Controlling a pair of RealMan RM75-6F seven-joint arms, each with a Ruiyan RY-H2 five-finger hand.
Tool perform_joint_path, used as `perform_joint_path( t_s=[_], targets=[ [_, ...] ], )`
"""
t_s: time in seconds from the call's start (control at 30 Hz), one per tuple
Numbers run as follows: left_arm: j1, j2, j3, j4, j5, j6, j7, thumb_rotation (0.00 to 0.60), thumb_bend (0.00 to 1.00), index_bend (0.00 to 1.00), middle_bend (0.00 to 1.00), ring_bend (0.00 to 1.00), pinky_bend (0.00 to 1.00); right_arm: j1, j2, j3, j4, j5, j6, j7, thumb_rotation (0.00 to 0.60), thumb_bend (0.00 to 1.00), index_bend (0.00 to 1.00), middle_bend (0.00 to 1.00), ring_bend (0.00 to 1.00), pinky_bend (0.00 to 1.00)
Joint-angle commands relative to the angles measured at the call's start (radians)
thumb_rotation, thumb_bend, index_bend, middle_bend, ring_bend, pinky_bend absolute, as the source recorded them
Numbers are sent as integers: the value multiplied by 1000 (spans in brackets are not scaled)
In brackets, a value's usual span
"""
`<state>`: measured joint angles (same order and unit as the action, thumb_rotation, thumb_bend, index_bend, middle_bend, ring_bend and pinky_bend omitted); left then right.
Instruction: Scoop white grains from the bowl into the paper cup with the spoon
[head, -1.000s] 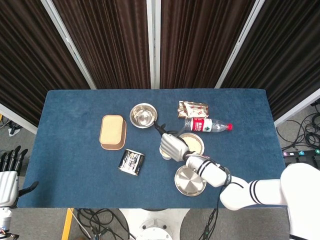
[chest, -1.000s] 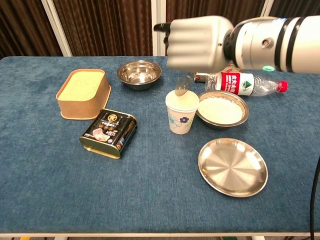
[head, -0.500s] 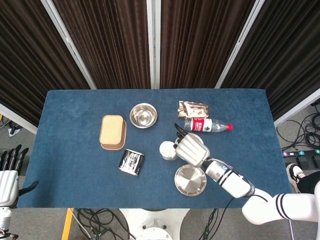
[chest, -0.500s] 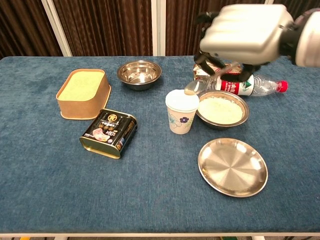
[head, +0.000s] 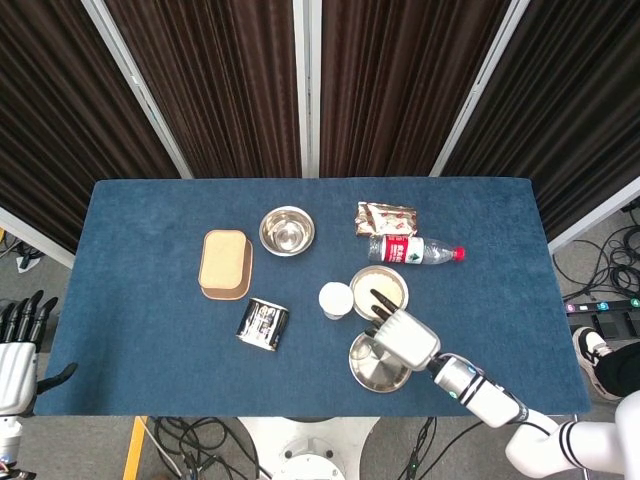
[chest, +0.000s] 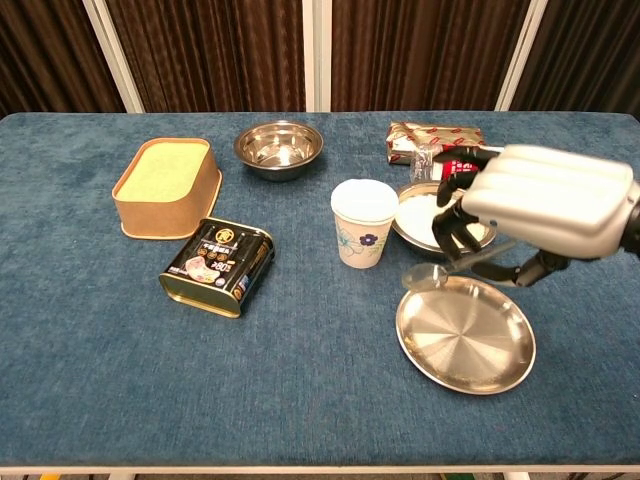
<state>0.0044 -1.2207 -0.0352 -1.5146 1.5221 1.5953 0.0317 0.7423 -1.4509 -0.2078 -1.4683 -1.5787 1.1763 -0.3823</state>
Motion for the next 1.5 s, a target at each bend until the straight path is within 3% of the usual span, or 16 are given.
perform_joint_path(
  t_s=[0.03,0.3,0.5,0.87,1.03,1.17,1.3,1.5],
  targets=[
    [-1,-1,0,2,0,-2,-2,600,0,107,59,11,6,-69,-97,7,123,-49,54,67,600,289,593,588,196,0],
    [1,-6,3,15,4,-1,-26,600,0,107,59,11,5,-142,-233,33,303,-89,110,118,600,253,568,571,173,0],
    [2,-12,6,30,4,-3,-44,600,0,107,59,12,6,-181,-266,32,361,-109,122,124,600,237,531,544,154,0],
    [-1,-13,2,37,13,3,-46,600,0,107,59,12,6,-216,-213,57,282,-136,151,58,600,227,137,301,1,0],
    [-1,-9,4,34,14,3,-48,600,0,107,59,11,6,-250,-122,83,171,-127,205,17,600,228,96,246,0,0],
    [-3,-9,1,29,5,-7,-70,600,0,107,59,11,5,-353,48,109,22,-30,314,56,600,245,94,227,0,0],
    [-11,-13,-2,20,3,-17,-74,600,0,107,59,12,6,-468,215,121,-100,78,406,175,600,259,80,191,0,0],
    [-21,-20,-4,-4,12,-20,-44,600,0,107,59,11,6,-572,279,122,-102,109,474,333,600,266,66,177,0,0]
  ],
)
